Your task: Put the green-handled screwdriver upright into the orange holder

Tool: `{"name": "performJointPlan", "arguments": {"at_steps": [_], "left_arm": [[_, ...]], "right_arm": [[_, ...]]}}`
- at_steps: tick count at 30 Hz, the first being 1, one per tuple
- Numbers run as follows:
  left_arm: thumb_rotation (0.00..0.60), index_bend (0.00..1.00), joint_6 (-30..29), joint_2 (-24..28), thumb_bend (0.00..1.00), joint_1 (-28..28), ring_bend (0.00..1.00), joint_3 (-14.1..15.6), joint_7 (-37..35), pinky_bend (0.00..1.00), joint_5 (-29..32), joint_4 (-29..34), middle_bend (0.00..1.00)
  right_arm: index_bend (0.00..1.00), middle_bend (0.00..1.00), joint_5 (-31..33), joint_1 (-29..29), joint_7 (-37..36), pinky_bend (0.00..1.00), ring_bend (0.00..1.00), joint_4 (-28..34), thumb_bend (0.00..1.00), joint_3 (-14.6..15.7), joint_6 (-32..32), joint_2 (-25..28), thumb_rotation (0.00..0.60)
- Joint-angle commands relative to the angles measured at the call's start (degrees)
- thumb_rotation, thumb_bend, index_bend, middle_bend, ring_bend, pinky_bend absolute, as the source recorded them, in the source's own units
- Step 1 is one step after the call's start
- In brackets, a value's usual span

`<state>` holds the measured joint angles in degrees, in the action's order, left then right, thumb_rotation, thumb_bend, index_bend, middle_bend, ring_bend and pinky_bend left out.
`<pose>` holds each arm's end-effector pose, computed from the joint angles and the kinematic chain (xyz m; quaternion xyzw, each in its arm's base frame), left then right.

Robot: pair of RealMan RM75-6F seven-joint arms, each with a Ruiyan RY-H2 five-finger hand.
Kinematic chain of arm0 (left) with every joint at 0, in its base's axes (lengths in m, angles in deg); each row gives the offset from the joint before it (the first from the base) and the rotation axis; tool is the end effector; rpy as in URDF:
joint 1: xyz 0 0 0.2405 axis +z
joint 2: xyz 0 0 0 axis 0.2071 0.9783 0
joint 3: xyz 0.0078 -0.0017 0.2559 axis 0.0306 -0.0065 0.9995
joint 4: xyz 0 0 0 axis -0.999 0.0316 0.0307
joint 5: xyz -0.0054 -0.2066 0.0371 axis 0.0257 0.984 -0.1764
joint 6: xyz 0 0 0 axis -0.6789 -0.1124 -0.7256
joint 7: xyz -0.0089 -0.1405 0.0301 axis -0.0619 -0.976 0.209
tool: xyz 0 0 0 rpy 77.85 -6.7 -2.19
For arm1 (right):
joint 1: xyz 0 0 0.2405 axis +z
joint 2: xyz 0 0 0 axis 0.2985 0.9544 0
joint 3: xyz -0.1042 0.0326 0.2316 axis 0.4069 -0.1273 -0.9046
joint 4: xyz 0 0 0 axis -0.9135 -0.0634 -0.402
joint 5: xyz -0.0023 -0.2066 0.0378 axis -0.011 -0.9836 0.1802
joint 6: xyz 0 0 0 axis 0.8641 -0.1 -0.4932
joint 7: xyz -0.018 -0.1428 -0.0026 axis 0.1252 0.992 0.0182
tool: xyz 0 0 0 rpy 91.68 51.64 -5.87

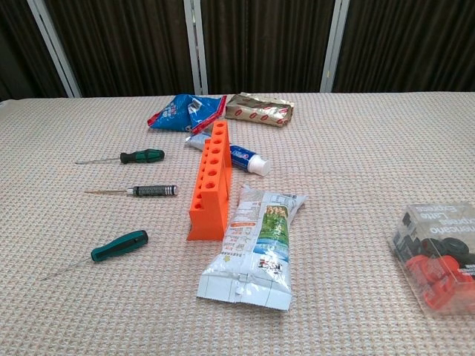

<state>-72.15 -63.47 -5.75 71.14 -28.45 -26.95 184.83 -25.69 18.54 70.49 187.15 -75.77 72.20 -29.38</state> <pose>-0.2387 0.2533 0.1352 -0.6806 -0.3479 -0.3354 0.5507 -0.3166 -0.1675 0.2114 0.5577 -0.3882 0.3434 0.6484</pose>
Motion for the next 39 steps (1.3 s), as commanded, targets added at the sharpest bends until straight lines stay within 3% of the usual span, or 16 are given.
{"name": "performJointPlan", "arguments": {"at_steps": [1,8,12,18,23,32,37,39], "left_arm": [[0.564,0.33,10.0,-1.7,0.11,-7.2,0.02,-3.3,1.9,0.0,9.0,-2.3,0.12],[0.563,0.29,18.1,-8.2,0.1,-17.2,0.0,-6.4,6.6,0.0,19.5,-11.4,0.07],[0.562,0.32,22.2,-14.6,0.27,-24.2,0.0,-8.4,9.0,0.0,26.7,-20.8,0.06],[0.562,0.35,24.4,-21.6,0.38,-30.2,0.0,-8.8,10.6,0.0,32.6,-29.2,0.06],[0.563,0.37,24.7,-26.0,0.38,-33.9,0.0,-7.9,13.3,0.0,36.6,-34.7,0.06],[0.562,0.4,23.4,-35.0,0.27,-37.9,0.0,-7.3,15.6,0.0,42.4,-44.2,0.05],[0.562,0.41,23.1,-37.9,0.27,-38.7,0.0,-7.3,15.1,0.0,42.7,-48.3,0.06],[0.563,0.42,23.2,-39.1,0.33,-39.0,0.0,-7.3,14.7,0.0,42.4,-50.3,0.06]], "right_arm": [[0.22,0.2,0.0,-0.1,0.2,0.22,0.06,0.2,0.0,0.0,0.2,0.1,0.6],[0.22,0.2,0.7,-0.3,1.1,0.22,0.06,0.9,0.0,-0.1,0.1,0.3,0.6],[0.22,0.2,1.2,-0.2,1.8,0.22,0.06,1.3,0.0,-0.1,-0.1,0.5,0.6],[0.22,0.2,1.6,-0.1,1.8,0.22,0.06,1.5,0.0,-0.2,-0.3,0.5,0.6],[0.22,0.2,1.8,-0.5,1.7,0.22,0.06,1.5,0.0,-0.2,0.1,0.8,0.6],[0.22,0.2,2.3,-1.3,1.5,0.22,0.06,1.8,0.0,-0.2,1.0,1.5,0.6],[0.22,0.2,2.5,-1.9,1.4,0.22,0.06,1.9,0.0,-0.1,1.6,1.7,0.6],[0.22,0.2,2.5,-2.1,1.5,0.22,0.06,2.0,0.0,-0.1,1.8,1.8,0.6]]}}
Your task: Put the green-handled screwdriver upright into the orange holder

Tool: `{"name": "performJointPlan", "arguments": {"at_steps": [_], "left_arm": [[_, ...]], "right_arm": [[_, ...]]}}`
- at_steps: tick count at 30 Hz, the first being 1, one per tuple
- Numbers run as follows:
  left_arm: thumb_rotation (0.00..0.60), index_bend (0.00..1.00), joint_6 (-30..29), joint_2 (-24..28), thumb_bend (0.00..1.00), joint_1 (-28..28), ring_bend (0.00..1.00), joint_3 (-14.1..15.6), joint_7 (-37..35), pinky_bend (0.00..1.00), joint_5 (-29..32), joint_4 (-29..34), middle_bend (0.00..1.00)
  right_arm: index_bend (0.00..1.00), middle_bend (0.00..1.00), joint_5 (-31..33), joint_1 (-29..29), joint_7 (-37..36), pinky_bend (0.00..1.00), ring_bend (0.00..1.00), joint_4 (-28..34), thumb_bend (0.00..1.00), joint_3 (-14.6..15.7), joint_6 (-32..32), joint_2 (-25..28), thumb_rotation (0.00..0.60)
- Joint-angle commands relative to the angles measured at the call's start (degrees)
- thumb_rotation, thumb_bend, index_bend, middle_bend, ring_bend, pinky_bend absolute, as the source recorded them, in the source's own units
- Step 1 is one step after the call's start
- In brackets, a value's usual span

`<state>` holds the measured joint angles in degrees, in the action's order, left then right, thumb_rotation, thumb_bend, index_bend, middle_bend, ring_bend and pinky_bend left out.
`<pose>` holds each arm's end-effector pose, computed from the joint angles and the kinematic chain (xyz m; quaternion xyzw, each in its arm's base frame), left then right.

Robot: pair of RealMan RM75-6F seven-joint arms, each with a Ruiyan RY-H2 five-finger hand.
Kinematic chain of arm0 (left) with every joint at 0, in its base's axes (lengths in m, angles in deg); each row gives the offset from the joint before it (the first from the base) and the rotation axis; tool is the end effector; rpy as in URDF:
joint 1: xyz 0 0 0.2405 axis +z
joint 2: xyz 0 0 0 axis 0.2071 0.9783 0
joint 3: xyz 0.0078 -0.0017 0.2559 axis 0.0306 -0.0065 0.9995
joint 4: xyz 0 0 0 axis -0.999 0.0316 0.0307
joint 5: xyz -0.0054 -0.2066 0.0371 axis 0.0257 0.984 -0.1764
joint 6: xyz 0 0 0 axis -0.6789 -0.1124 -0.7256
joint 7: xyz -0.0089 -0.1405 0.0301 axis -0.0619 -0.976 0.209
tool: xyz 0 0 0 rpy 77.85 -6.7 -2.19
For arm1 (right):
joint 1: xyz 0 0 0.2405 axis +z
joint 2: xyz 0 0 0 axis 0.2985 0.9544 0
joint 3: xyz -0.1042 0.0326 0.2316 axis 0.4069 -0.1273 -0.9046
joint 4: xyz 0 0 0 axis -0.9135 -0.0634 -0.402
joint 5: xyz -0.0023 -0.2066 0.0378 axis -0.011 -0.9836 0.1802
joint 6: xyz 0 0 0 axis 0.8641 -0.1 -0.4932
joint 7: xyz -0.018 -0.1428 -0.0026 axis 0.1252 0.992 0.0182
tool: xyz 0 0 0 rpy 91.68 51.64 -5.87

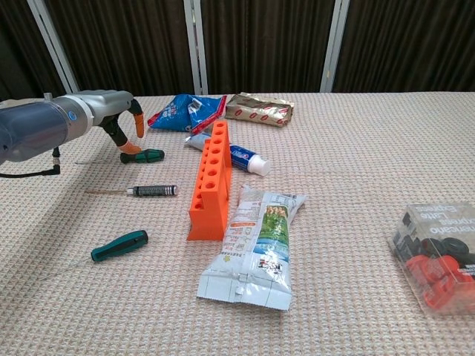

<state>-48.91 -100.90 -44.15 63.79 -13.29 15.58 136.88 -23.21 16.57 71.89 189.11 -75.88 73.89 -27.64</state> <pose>-0.1611 0.4452 -0.0257 -0.6888 -0.4052 -0.2532 0.5451 -0.3201 -0.1557 0.2236 0.5361 -0.3905 0.3257 0.6738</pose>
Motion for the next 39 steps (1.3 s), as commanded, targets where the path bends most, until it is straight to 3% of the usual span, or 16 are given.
{"name": "performJointPlan", "arguments": {"at_steps": [1,3,10,16,21,39], "left_arm": [[0.563,0.42,0.2,-2.3,0.36,-0.7,0.0,0.0,-0.7,0.0,-0.3,-3.4,0.06],[0.561,0.42,0.6,-3.0,0.41,-0.9,0.0,0.0,-0.9,0.0,-0.6,-4.8,0.06],[0.562,0.41,1.9,-4.5,0.41,-1.7,0.0,-0.2,-0.9,0.0,-0.8,-7.5,0.05],[0.562,0.41,2.6,-6.5,0.36,-2.4,0.0,-0.4,-1.1,0.0,-1.5,-9.4,0.05],[0.56,0.44,3.0,-8.7,0.25,-2.8,0.0,-0.5,-0.9,0.0,-1.5,-12.2,0.05],[0.564,0.44,4.9,-12.0,0.25,-3.1,0.0,-2.5,-1.3,0.0,-2.3,-19.0,0.05]], "right_arm": [[0.22,0.2,0.1,-0.2,0.2,0.22,0.06,0.2,0.0,0.0,0.3,0.1,0.6],[0.22,0.2,0.2,-0.3,0.3,0.22,0.06,0.3,0.0,-0.1,0.5,0.1,0.6],[0.22,0.2,0.4,-0.6,0.6,0.22,0.05,0.4,0.0,-0.2,1.0,-0.1,0.6],[0.22,0.2,0.4,-0.8,1.0,0.22,0.05,0.7,0.0,-0.3,1.4,0.1,0.6],[0.22,0.2,0.8,-0.9,1.1,0.22,0.05,0.8,0.0,-0.4,1.3,0.2,0.6],[0.22,0.2,1.6,-1.2,1.2,0.22,0.04,0.8,0.0,-0.7,1.4,0.1,0.6]]}}
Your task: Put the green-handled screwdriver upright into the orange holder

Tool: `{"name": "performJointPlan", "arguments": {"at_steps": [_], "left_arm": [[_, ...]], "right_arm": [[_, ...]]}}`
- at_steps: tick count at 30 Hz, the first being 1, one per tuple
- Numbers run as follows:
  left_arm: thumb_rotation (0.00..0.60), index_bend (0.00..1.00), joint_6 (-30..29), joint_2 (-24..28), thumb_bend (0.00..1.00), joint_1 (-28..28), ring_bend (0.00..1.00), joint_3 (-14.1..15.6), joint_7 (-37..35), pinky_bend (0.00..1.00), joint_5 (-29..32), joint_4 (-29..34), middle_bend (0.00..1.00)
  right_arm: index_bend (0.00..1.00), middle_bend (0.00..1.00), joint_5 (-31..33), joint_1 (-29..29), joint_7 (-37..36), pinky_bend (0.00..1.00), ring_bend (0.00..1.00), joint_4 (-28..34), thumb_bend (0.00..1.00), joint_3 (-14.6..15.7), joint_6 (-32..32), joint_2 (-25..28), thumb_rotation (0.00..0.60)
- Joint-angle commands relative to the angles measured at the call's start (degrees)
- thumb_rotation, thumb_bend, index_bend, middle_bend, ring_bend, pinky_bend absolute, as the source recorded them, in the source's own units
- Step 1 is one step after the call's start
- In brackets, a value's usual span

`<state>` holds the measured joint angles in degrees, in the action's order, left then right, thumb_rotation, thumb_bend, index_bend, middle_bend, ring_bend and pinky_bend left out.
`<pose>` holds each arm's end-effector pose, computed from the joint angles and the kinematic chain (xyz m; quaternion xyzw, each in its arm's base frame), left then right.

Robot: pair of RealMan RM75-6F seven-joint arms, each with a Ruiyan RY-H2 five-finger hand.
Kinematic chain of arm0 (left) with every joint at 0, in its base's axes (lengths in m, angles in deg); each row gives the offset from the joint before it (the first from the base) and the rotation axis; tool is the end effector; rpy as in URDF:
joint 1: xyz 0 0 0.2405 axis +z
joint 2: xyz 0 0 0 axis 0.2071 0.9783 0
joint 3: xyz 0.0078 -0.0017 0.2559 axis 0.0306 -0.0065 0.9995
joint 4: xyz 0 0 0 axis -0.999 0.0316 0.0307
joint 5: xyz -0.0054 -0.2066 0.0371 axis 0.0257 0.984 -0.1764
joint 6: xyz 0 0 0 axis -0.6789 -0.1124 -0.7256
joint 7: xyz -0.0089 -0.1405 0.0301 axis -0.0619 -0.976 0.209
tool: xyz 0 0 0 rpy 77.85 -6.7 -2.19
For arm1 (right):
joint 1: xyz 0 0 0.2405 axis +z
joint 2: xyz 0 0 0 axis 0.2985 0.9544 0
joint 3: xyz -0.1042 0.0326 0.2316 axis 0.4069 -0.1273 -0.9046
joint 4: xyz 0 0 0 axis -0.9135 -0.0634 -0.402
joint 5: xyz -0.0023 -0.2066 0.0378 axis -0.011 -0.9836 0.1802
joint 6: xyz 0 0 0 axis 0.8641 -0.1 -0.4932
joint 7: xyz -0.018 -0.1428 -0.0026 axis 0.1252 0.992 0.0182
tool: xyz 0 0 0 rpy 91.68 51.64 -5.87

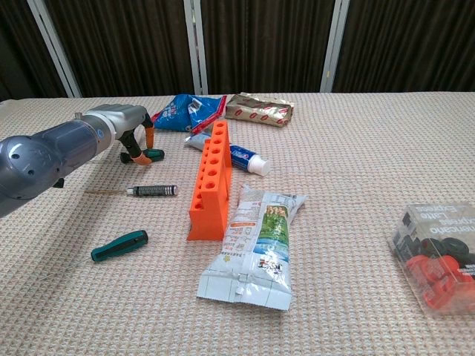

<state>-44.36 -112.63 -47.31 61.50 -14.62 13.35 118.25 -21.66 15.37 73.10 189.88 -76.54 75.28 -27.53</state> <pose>-0.1599 0.4582 -0.0624 -0.6838 -0.4009 -0.2392 0.5608 -0.3219 -0.1503 0.2287 0.5193 -0.3882 0.3193 0.6911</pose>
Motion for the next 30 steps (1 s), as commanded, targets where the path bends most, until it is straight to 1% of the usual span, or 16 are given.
{"name": "performJointPlan", "arguments": {"at_steps": [1,4,6,9,13,15,18,21,24,26,28,30], "left_arm": [[0.561,0.44,0.5,-0.4,0.26,0.0,0.0,-0.3,0.0,0.0,-0.1,-0.6,0.05],[0.563,0.44,0.8,-0.6,0.28,0.0,0.0,-0.4,0.0,0.0,-0.2,-0.9,0.05],[0.563,0.46,1.1,-0.8,0.3,0.0,0.0,-0.5,0.0,0.0,-0.4,-1.1,0.05],[0.564,0.48,1.3,-1.4,0.39,0.0,0.0,-0.6,-0.3,0.0,-1.0,-1.7,0.06],[0.564,0.53,1.6,-1.8,0.48,0.0,0.0,-1.1,-0.2,0.0,-0.9,-2.6,0.07],[0.561,0.56,1.9,-1.6,0.51,0.0,0.0,-2.2,-1.2,0.0,-0.5,-2.2,0.08],[0.562,0.59,1.5,0.2,0.54,0.5,0.0,-4.0,-4.4,0.0,-0.9,1.4,0.09],[0.564,0.6,0.0,4.2,0.55,1.9,0.0,-6.5,-9.2,0.01,-2.0,9.1,0.09],[0.561,0.59,-1.6,9.7,0.55,4.3,0.0,-8.8,-13.5,0.01,-2.9,19.3,0.1],[0.562,0.59,-2.1,13.5,0.54,5.9,0.0,-10.3,-16.2,0.01,-2.6,26.1,0.11],[0.563,0.6,-1.9,16.0,0.54,7.0,0.0,-11.3,-18.0,0.01,-2.2,30.6,0.11],[0.563,0.6,-1.8,19.3,0.54,8.5,0.0,-12.9,-21.2,0.01,-1.6,36.3,0.12]], "right_arm": [[0.22,0.2,0.0,0.0,0.0,0.22,0.04,0.0,0.0,0.0,0.0,0.0,0.6],[0.22,0.2,0.1,-0.1,0.1,0.22,0.04,0.1,0.0,0.0,0.1,0.0,0.6],[0.22,0.2,0.1,-0.1,0.2,0.22,0.03,0.1,0.0,-0.1,0.2,0.0,0.6],[0.22,0.2,0.3,-0.3,0.3,0.22,0.03,0.2,0.0,-0.1,0.3,0.0,0.6],[0.22,0.2,0.5,-0.4,0.2,0.22,0.03,0.2,0.0,-0.2,0.4,0.0,0.6],[0.22,0.2,0.5,-0.4,0.1,0.22,0.03,0.2,0.0,-0.2,0.4,0.0,0.6],[0.22,0.2,0.4,-0.4,-0.2,0.22,0.03,0.0,0.0,-0.2,0.3,0.0,0.6],[0.22,0.2,0.0,-0.3,-0.4,0.22,0.03,-0.2,0.0,-0.2,0.3,-0.1,0.6],[0.22,0.2,-0.5,-0.3,-0.7,0.22,0.03,-0.4,0.0,-0.2,0.4,-0.2,0.6],[0.22,0.2,-0.7,-0.3,-0.9,0.22,0.03,-0.5,0.0,-0.1,0.4,-0.2,0.6],[0.22,0.2,-0.9,-0.3,-1.1,0.22,0.03,-0.6,0.0,-0.1,0.4,-0.3,0.6],[0.22,0.2,-1.1,-0.3,-1.3,0.22,0.03,-0.7,0.0,-0.1,0.4,-0.4,0.6]]}}
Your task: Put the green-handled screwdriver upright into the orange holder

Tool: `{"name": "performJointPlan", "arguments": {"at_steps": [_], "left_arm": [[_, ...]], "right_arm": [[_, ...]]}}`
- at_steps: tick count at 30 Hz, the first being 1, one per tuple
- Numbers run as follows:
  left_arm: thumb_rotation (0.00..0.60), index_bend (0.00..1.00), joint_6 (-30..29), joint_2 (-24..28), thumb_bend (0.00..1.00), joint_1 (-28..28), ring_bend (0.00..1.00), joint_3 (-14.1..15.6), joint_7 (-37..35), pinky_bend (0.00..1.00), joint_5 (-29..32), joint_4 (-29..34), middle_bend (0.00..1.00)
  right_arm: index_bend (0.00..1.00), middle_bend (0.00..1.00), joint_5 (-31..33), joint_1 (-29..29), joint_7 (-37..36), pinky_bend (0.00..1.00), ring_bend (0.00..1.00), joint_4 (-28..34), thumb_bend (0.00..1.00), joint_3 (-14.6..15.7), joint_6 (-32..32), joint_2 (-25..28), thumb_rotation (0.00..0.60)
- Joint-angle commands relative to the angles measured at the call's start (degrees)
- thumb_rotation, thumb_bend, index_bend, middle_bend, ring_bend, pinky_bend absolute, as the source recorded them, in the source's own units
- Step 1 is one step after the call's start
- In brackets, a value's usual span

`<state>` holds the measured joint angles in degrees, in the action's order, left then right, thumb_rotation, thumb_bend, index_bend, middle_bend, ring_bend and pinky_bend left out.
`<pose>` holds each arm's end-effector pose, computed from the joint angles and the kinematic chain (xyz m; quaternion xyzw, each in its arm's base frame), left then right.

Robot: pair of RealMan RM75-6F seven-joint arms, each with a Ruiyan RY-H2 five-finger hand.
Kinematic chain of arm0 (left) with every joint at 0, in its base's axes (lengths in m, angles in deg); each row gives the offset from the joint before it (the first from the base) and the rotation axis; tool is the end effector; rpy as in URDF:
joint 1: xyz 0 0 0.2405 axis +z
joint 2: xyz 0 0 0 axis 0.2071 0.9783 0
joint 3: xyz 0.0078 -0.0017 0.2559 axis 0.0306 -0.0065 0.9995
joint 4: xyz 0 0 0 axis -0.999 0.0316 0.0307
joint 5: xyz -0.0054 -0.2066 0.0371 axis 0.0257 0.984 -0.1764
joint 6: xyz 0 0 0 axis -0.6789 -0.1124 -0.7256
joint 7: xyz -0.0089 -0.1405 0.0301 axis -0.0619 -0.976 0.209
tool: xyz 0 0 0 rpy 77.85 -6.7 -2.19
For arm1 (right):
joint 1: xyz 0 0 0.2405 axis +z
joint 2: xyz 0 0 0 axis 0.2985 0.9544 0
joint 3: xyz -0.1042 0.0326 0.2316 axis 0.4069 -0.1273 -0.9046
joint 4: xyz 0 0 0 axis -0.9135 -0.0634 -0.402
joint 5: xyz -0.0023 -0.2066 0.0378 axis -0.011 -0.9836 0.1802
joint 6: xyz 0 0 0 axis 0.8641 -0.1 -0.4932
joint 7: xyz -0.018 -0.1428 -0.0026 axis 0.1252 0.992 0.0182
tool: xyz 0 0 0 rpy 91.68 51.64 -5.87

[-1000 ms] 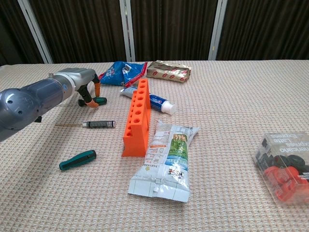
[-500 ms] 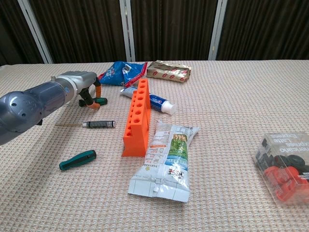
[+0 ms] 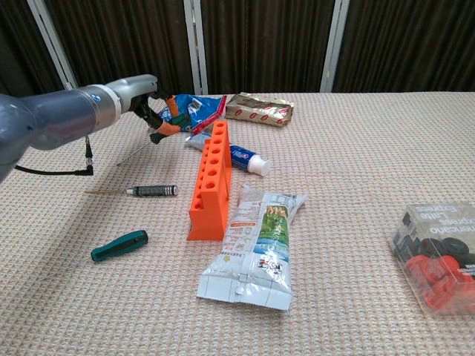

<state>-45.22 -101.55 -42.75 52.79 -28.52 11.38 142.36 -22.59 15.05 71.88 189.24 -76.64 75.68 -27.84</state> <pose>-0.1131 0.4457 -0.0285 -0.6161 -0.5273 -0.3855 0.4402 -0.3220 -0.1493 0.2286 0.5185 -0.3874 0.3286 0.6878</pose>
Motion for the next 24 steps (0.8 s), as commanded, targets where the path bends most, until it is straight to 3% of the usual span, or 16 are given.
{"name": "performJointPlan", "arguments": {"at_steps": [1,9,13,18,24], "left_arm": [[0.562,0.6,-1.0,9.3,0.54,4.5,0.0,-5.0,-8.8,0.01,0.5,14.3,0.12],[0.562,0.59,-0.6,15.1,0.54,8.7,0.0,-8.9,-20.0,0.03,-0.1,25.4,0.13],[0.562,0.6,1.0,16.5,0.55,11.9,0.0,-12.0,-30.4,0.03,-0.8,30.6,0.13],[0.561,0.61,6.7,15.7,0.57,12.9,0.0,-12.8,-39.9,0.03,-3.0,31.5,0.13],[0.566,0.61,6.0,12.8,0.58,11.5,0.0,-12.2,-43.9,0.03,-6.9,29.9,0.13]], "right_arm": [[0.22,0.2,-0.3,0.0,-0.2,0.22,0.03,-0.1,0.0,0.0,0.0,0.0,0.6],[0.22,0.2,-0.6,-0.1,-0.6,0.22,0.03,-0.3,0.0,0.1,0.2,-0.1,0.6],[0.22,0.2,-0.6,-0.1,-0.9,0.22,0.03,-0.5,0.0,0.1,0.1,-0.1,0.6],[0.22,0.2,-0.8,0.1,-1.1,0.22,0.03,-0.7,0.0,0.1,-0.2,-0.2,0.6],[0.22,0.2,-0.6,0.0,-1.5,0.22,0.03,-0.9,0.0,0.0,-0.2,-0.1,0.6]]}}
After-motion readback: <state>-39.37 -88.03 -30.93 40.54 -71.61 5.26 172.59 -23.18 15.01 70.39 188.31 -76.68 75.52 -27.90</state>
